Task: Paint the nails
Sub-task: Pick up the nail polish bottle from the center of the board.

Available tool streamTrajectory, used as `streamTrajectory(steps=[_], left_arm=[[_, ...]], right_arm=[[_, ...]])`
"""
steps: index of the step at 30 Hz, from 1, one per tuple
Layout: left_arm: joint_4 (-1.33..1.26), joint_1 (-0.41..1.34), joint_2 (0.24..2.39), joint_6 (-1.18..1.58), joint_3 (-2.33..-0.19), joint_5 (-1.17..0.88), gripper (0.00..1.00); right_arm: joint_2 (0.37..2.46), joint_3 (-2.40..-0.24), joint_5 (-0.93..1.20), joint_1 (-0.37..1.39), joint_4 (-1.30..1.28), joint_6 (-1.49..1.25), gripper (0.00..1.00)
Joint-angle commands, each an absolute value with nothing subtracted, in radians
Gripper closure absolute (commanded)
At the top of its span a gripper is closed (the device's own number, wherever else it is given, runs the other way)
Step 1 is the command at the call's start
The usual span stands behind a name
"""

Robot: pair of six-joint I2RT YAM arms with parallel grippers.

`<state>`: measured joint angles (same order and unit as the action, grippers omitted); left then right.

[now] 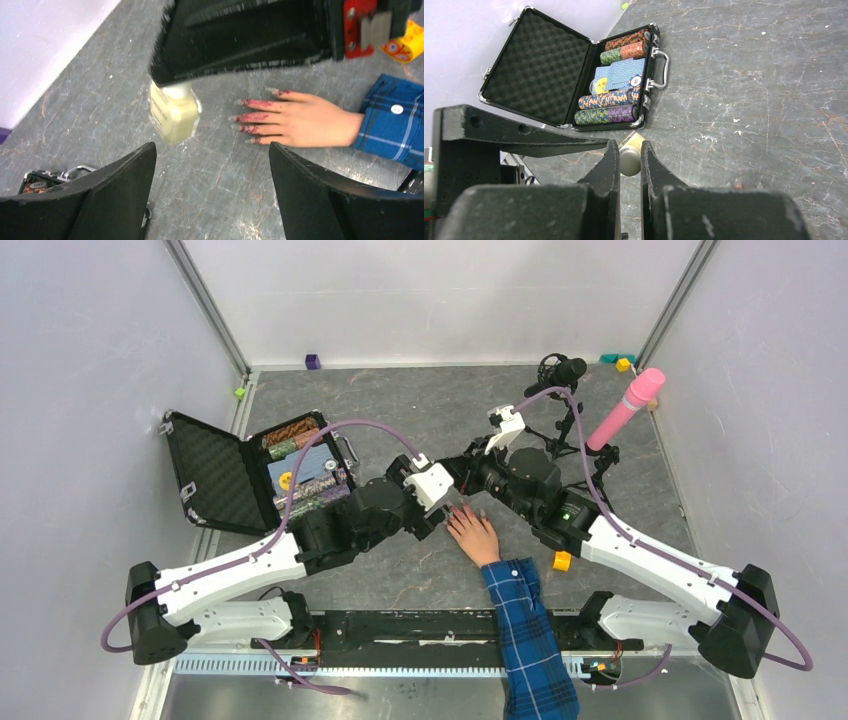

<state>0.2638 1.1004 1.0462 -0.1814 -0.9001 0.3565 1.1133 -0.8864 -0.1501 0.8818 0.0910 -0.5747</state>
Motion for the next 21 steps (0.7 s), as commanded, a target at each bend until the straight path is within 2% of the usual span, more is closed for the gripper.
streamTrajectory(steps=[1, 4, 11, 21], left_arm=[[0.104, 1.104, 1.058, -0.231, -0.890, 0.359, 0.12], [0.074, 1.104, 1.070, -0.239, -0.879, 0.384, 0.15], [0.085, 1.104, 1.097, -0.267, -0.876, 0.347, 0.31], [0.106, 1.104, 1.134, -0.282, -0.885, 0.365, 0.40]], right_arm=[[1.088, -0.873, -0.123, 0.885, 0.144, -0.614, 1.00], [1.082, -0.866, -0.109, 0.885, 0.149, -0.621, 1.00], [1.081, -0.853, -0.097, 0.885, 0.156, -0.630, 1.00], [1.079, -0.844, -0.052, 0.887, 0.165, -0.651, 1.00]])
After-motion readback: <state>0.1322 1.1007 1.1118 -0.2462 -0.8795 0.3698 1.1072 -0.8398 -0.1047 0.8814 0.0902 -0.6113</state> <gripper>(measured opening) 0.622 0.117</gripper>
